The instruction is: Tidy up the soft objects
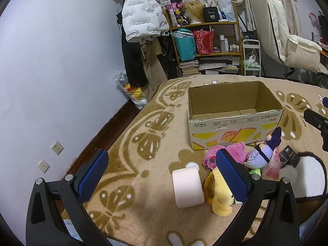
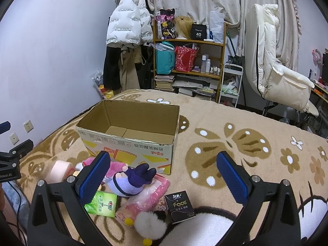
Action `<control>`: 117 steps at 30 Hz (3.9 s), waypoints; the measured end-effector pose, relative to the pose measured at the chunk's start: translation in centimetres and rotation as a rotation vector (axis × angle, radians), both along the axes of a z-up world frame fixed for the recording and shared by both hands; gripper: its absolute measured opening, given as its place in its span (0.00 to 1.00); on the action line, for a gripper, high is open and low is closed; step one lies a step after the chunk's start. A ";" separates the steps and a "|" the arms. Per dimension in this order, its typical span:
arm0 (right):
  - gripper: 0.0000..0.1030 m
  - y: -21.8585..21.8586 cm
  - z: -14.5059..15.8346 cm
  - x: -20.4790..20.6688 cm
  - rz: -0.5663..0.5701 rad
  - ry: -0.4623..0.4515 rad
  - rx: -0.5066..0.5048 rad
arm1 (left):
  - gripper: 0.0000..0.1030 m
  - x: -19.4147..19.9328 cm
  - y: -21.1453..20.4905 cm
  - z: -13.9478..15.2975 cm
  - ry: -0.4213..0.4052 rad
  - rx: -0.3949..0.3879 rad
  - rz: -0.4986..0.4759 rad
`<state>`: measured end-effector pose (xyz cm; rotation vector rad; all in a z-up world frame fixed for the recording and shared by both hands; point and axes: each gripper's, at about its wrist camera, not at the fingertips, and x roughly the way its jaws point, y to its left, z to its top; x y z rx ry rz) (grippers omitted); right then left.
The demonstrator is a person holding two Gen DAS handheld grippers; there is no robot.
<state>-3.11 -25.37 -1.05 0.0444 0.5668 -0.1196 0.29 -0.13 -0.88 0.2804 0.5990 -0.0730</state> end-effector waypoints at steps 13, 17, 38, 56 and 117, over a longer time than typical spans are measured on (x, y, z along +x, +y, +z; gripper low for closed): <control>1.00 -0.2 0.2 0.2 -0.002 0.006 -0.002 | 1.00 0.3 0.2 0.1 0.026 -0.018 0.000; 1.00 -0.1 -0.6 0.2 -0.004 0.023 0.005 | 1.00 1.0 0.4 -0.2 0.061 -0.036 0.001; 1.00 -3.5 -4.6 5.4 -0.026 0.214 0.112 | 1.00 8.0 -0.6 -6.0 0.301 -0.046 0.015; 1.00 -1.0 -6.9 8.6 0.078 0.263 0.134 | 1.00 10.1 -0.2 -9.5 0.440 -0.072 0.031; 0.43 -0.1 -0.3 6.0 0.063 0.024 0.120 | 0.40 6.8 1.5 -3.1 0.171 -0.165 0.033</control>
